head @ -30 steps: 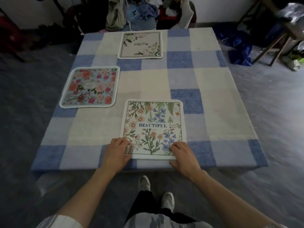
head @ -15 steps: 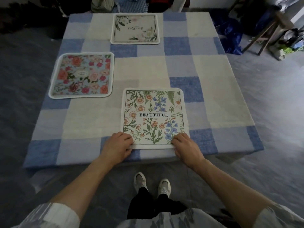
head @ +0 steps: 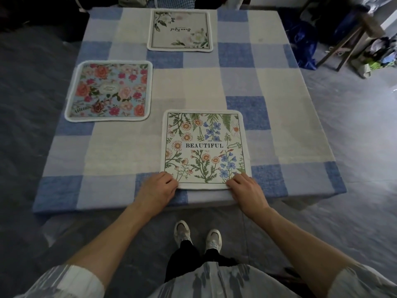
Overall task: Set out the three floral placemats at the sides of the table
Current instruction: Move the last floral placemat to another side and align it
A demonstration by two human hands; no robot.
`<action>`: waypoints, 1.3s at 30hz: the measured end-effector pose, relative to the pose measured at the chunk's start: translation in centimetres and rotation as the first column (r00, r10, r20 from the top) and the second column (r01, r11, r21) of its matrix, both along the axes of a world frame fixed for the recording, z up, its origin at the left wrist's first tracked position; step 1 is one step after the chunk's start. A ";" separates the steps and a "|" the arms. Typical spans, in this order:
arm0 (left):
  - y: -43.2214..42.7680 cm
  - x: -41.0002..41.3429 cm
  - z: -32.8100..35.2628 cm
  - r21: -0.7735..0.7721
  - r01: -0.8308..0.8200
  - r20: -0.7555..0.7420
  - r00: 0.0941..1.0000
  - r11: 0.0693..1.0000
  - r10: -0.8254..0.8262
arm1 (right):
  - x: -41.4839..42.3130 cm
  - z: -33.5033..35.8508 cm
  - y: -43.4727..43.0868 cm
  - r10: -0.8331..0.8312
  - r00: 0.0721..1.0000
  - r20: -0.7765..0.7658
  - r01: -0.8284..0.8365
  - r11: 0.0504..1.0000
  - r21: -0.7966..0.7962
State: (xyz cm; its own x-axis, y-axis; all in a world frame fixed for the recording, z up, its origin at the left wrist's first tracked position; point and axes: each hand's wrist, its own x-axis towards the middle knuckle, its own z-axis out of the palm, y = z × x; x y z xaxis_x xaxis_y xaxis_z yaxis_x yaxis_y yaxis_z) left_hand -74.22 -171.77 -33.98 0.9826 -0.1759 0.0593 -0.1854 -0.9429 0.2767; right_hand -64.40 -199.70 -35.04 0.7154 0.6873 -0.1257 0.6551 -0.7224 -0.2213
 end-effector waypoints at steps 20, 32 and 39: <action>-0.5 -2.5 -1.9 0.043 -0.059 -0.015 0.998 0.997 0.060 | -0.9 -0.3 -0.1 0.002 0.998 -0.060 0.002 0.997 0.079; -1.4 -2.3 -1.7 0.033 -0.122 -0.025 0.992 0.992 0.123 | -0.3 -0.5 -1.4 -0.008 1.000 -0.006 0.009 0.995 0.103; -1.5 -2.5 -2.2 0.002 -0.244 -0.083 0.966 0.970 0.243 | 0.0 -0.9 -1.5 -0.082 0.996 -0.041 0.086 0.990 0.110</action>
State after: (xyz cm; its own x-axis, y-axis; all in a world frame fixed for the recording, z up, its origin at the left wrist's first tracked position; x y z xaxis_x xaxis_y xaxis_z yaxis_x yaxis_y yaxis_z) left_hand -76.68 -173.28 -36.20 0.9973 0.0695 -0.0232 0.0732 -0.9545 0.2892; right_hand -64.36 -201.24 -35.90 0.7677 0.6359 -0.0786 0.5832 -0.7443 -0.3256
